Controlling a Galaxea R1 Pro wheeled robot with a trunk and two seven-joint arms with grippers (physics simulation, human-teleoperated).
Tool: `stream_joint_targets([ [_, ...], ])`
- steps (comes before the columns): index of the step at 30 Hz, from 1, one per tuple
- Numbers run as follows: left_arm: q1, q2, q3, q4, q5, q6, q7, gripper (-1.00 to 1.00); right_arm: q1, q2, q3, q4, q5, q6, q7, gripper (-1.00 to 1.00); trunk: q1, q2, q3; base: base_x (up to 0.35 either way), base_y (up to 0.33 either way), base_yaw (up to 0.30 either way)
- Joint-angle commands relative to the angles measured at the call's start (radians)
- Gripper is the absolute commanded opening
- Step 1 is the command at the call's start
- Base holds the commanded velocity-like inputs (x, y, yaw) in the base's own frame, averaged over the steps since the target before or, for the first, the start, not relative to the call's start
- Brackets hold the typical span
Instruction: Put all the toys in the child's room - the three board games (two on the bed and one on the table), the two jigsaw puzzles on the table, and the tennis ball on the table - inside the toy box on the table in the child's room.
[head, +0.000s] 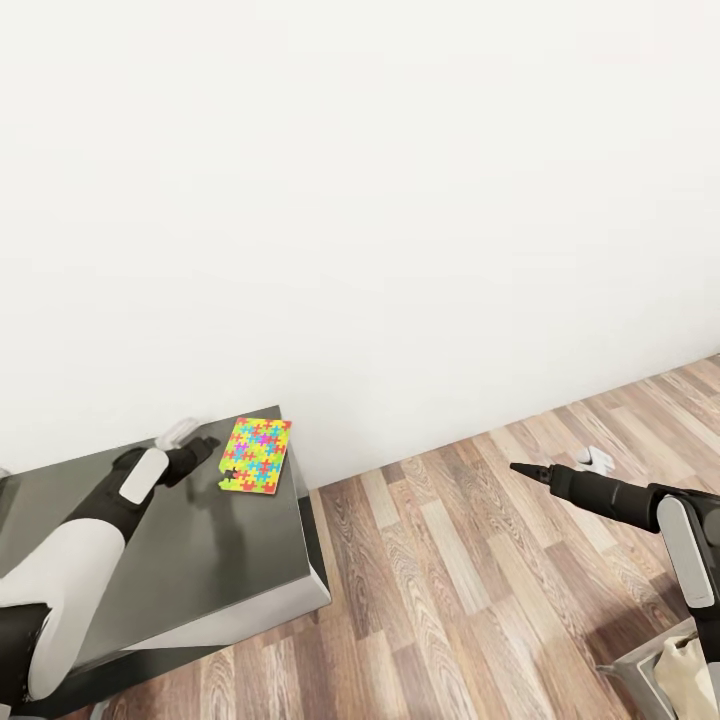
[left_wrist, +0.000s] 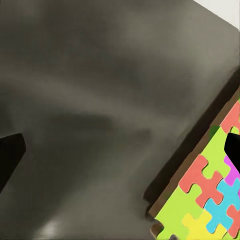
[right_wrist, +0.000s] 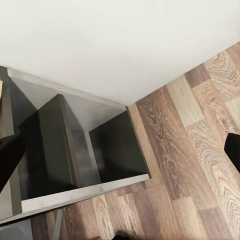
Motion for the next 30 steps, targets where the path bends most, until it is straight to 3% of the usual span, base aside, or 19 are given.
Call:
stream_joint_targets([
  [1, 0.000, -0.001, 0.001, 0.001, 0.010, 0.003, 0.008, 1.00, -0.001, 0.000, -0.001, 0.000, 0.006, 0.005, 0.008, 1.00, 0.001, -0.002, -0.002, 0.000, 0.000, 0.000],
  [20, -0.004, -0.008, -0.004, 0.025, 0.011, -0.012, 0.005, 1.00, -0.001, -0.001, -0.002, -0.007, 0.006, 0.005, 0.008, 1.00, 0.001, -0.002, -0.002, 0.000, 0.000, -0.001],
  [30, -0.005, -0.010, -0.004, 0.028, 0.011, -0.013, 0.002, 1.00, -0.001, -0.001, -0.003, -0.009, 0.006, 0.005, 0.008, 1.00, 0.001, -0.002, -0.002, 0.000, 0.000, -0.133],
])
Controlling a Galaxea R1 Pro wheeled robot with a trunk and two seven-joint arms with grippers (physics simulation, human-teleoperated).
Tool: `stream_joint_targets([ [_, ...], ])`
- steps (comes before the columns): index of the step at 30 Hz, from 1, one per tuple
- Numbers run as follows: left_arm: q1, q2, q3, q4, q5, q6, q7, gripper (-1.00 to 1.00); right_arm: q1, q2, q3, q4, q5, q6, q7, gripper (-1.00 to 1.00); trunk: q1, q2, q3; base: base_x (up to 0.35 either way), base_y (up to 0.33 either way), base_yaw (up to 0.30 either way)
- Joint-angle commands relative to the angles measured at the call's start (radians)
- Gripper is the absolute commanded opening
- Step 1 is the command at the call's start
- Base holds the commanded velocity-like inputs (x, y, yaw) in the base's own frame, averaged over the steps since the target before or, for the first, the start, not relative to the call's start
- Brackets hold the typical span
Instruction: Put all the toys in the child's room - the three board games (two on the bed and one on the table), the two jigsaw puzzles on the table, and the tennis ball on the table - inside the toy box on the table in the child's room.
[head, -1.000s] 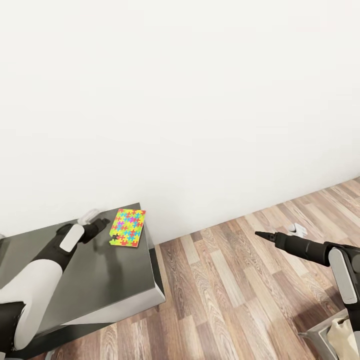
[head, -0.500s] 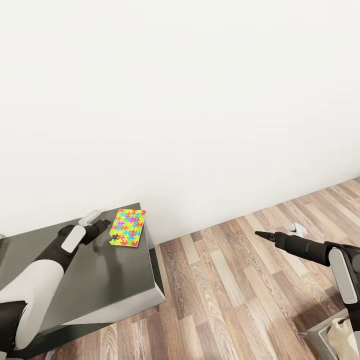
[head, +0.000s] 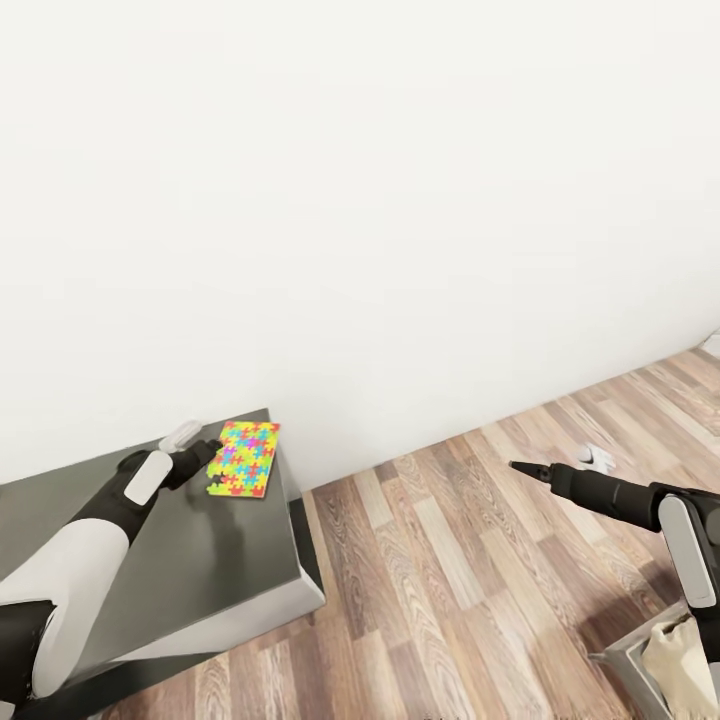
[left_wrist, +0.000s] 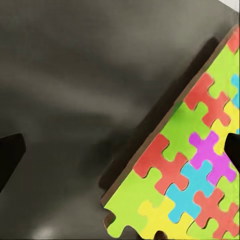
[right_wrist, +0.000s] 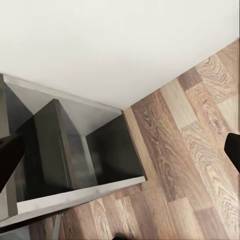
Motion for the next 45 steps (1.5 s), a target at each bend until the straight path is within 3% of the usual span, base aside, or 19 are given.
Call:
stream_joint_targets([
  [1, 0.000, 0.000, 0.002, -0.002, 0.011, 0.005, 0.008, 1.00, -0.001, 0.000, -0.001, 0.000, 0.006, 0.005, 0.008, 1.00, 0.001, -0.002, -0.002, 0.000, 0.000, -0.180],
  [45, -0.004, -0.020, 0.001, -0.001, 0.016, 0.005, 0.005, 1.00, -0.002, 0.000, -0.001, -0.002, 0.006, 0.005, 0.008, 1.00, 0.001, -0.002, -0.002, 0.000, 0.000, -0.031],
])
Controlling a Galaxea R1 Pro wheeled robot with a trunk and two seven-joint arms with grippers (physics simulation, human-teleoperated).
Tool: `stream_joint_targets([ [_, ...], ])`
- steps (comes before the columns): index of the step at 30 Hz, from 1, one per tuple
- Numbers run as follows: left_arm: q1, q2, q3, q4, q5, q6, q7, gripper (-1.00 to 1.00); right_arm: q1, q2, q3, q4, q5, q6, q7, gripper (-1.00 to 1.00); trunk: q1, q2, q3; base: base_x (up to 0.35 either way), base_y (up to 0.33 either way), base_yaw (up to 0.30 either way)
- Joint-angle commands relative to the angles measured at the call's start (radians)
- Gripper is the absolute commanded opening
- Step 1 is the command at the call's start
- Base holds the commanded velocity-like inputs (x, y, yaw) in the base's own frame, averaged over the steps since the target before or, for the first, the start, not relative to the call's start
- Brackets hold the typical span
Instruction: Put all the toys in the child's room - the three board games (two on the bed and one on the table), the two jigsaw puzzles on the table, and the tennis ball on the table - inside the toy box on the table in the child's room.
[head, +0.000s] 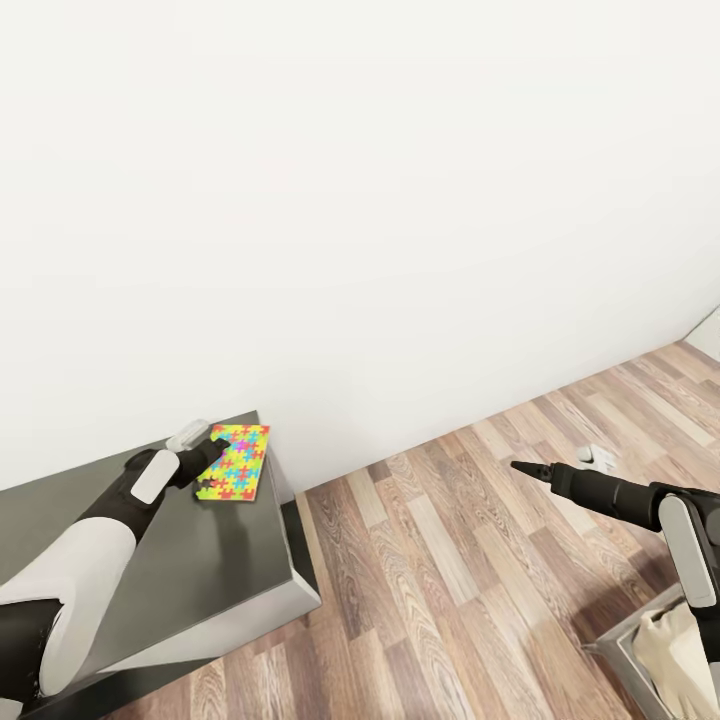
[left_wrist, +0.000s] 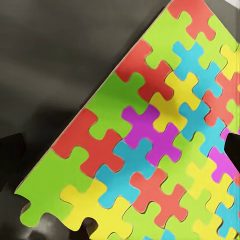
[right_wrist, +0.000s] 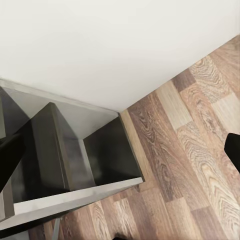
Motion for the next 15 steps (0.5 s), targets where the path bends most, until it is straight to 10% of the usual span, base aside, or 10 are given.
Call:
stream_joint_targets([
  [1, 0.000, 0.000, 0.002, -0.002, 0.011, 0.005, 0.008, 1.00, -0.001, 0.000, -0.001, 0.000, 0.006, 0.005, 0.008, 1.00, 0.001, -0.002, -0.002, 0.000, 0.000, -0.083],
  [15, 0.000, 0.000, 0.002, -0.003, 0.012, 0.005, 0.006, 1.00, -0.001, 0.000, -0.001, 0.000, 0.006, 0.005, 0.008, 1.00, 0.001, -0.002, -0.002, 0.000, 0.000, -0.030],
])
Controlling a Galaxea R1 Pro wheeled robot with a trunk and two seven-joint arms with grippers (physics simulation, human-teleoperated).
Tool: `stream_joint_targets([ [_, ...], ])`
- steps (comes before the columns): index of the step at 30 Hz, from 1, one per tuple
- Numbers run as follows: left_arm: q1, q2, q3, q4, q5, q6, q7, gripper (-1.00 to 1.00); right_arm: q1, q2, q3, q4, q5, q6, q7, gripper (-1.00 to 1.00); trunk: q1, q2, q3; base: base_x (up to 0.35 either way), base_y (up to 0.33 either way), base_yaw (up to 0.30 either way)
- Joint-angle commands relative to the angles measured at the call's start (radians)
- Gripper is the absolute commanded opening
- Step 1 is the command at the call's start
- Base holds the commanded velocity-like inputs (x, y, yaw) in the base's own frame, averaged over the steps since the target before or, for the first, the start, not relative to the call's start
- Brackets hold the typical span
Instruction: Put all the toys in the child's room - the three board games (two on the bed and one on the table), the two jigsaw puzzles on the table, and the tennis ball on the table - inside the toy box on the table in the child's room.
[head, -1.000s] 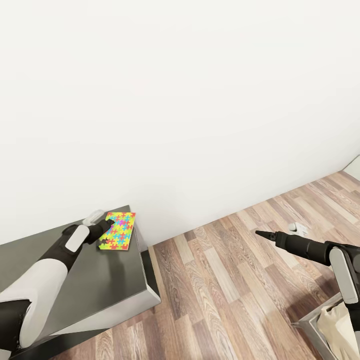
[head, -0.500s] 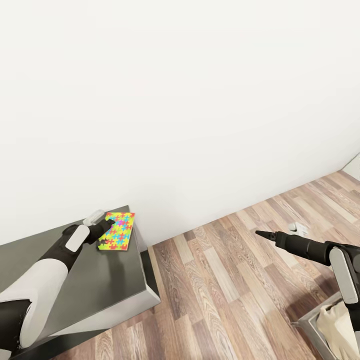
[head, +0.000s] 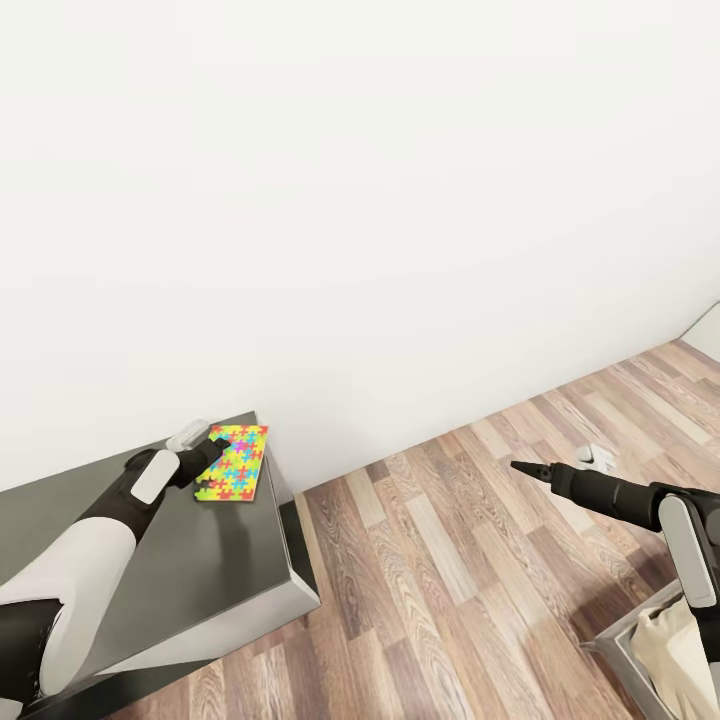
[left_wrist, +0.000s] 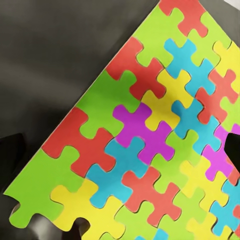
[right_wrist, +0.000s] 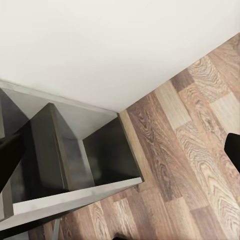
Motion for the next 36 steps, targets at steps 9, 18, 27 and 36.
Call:
stream_joint_targets([
  [9, -0.001, -0.001, 0.002, -0.005, 0.012, 0.006, 0.007, 1.00, -0.001, 0.000, -0.001, -0.004, 0.006, 0.005, 0.008, 1.00, 0.001, -0.002, -0.002, 0.000, 0.000, -0.005],
  [18, -0.001, -0.001, 0.002, -0.006, 0.012, 0.006, 0.005, 1.00, 0.000, 0.000, -0.001, -0.008, 0.006, 0.005, 0.008, 1.00, 0.001, -0.002, -0.002, 0.000, 0.000, -0.054],
  [27, -0.002, -0.001, 0.002, -0.007, 0.012, 0.006, 0.005, 1.00, 0.001, 0.000, -0.001, -0.013, 0.005, 0.005, 0.008, 1.00, 0.001, -0.002, -0.002, 0.000, 0.000, -0.019],
  [36, -0.002, -0.001, 0.002, -0.009, 0.012, 0.007, 0.005, 1.00, 0.002, 0.000, -0.001, -0.019, 0.004, 0.005, 0.008, 1.00, 0.001, -0.002, -0.002, 0.000, 0.000, -0.081],
])
